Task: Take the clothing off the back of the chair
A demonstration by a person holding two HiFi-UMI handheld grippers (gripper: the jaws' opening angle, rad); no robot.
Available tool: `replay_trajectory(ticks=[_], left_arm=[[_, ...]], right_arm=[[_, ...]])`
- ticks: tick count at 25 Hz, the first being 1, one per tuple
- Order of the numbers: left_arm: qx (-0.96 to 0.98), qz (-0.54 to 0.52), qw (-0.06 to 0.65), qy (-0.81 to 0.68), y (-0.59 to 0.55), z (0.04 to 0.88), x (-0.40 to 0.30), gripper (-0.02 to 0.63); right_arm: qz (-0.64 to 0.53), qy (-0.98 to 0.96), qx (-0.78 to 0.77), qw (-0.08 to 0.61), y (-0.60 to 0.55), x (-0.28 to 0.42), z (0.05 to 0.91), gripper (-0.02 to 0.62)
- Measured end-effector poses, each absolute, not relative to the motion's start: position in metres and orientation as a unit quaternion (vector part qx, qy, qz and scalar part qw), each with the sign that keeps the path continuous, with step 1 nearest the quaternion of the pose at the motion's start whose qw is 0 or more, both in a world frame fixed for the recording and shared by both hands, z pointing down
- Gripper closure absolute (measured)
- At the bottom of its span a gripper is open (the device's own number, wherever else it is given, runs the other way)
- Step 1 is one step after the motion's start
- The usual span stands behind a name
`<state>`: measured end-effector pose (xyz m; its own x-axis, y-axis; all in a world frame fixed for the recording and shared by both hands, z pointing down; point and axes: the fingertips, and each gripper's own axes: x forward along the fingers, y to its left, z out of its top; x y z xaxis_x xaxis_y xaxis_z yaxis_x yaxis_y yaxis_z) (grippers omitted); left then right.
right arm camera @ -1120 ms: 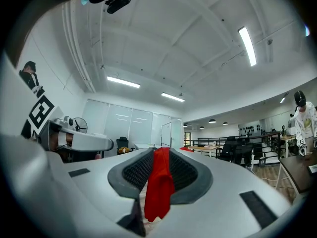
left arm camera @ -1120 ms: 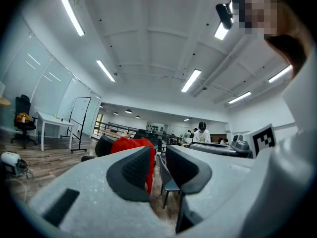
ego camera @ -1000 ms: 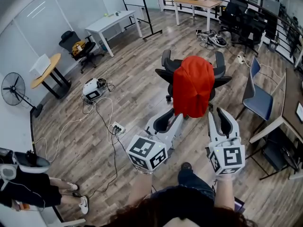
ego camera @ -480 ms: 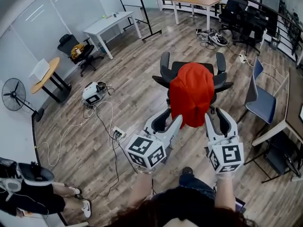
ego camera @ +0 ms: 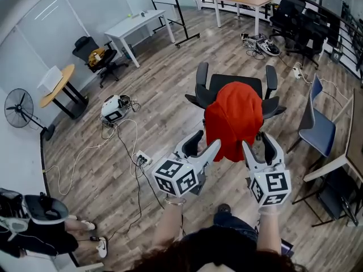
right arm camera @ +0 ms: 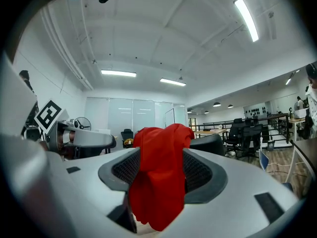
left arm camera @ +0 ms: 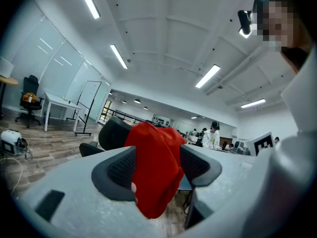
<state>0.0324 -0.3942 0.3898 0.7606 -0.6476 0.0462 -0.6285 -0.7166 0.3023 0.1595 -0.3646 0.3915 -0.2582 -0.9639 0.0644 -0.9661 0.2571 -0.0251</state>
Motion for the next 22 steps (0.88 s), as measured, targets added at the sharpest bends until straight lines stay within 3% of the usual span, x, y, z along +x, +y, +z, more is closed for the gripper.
replay_trajectory(ticks=[12, 18, 22], left_arm=[[0.925, -0.032, 0.229, -0.302, -0.441, 0.424, 0.057, 0.229], [0.924, -0.040, 0.270, -0.267, -0.455, 0.431, 0.075, 0.225], [0.927, -0.049, 0.280, -0.245, -0.455, 0.428, 0.087, 0.264]], right_arm=[[0.102, -0.812, 0.574, 0.016, -0.403, 0.161, 0.428, 0.305], [0.102, -0.821, 0.562, 0.020, -0.421, 0.157, 0.431, 0.305], [0.099, -0.832, 0.545, 0.025, -0.428, 0.154, 0.430, 0.377]])
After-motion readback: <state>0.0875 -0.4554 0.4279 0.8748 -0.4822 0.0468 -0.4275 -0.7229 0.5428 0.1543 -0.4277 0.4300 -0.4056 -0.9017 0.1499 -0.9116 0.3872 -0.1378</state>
